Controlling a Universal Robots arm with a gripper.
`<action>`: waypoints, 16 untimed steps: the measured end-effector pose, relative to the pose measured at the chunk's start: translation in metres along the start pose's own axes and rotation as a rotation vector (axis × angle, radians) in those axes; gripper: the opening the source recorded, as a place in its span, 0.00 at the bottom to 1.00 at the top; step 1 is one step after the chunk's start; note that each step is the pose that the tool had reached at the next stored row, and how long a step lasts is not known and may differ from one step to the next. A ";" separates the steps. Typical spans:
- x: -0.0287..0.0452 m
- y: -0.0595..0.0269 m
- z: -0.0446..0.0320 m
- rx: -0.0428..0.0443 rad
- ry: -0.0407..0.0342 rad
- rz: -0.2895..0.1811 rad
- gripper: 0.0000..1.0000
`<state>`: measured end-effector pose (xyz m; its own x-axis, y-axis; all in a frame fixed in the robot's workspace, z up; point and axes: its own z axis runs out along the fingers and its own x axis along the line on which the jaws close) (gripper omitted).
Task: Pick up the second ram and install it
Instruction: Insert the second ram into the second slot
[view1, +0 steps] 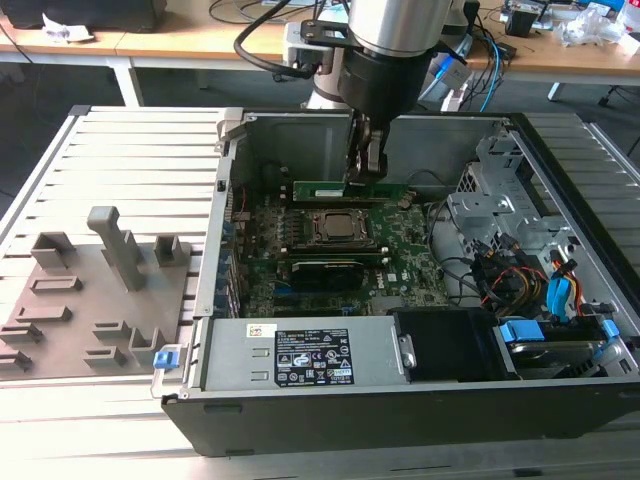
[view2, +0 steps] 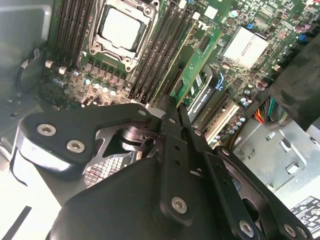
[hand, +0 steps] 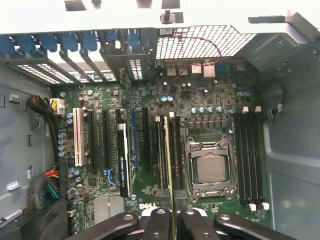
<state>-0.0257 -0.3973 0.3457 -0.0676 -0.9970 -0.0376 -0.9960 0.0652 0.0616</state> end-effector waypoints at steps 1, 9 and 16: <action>0.0000 0.0000 0.0004 -0.0001 -0.0001 0.000 0.14; 0.0007 -0.0011 0.0140 0.0000 0.0000 0.000 0.14; 0.0009 -0.0014 0.0197 -0.0001 0.0001 0.000 0.14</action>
<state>-0.0256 -0.3974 0.3260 -0.0676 -0.9970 -0.0376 -0.9960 0.0652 0.0617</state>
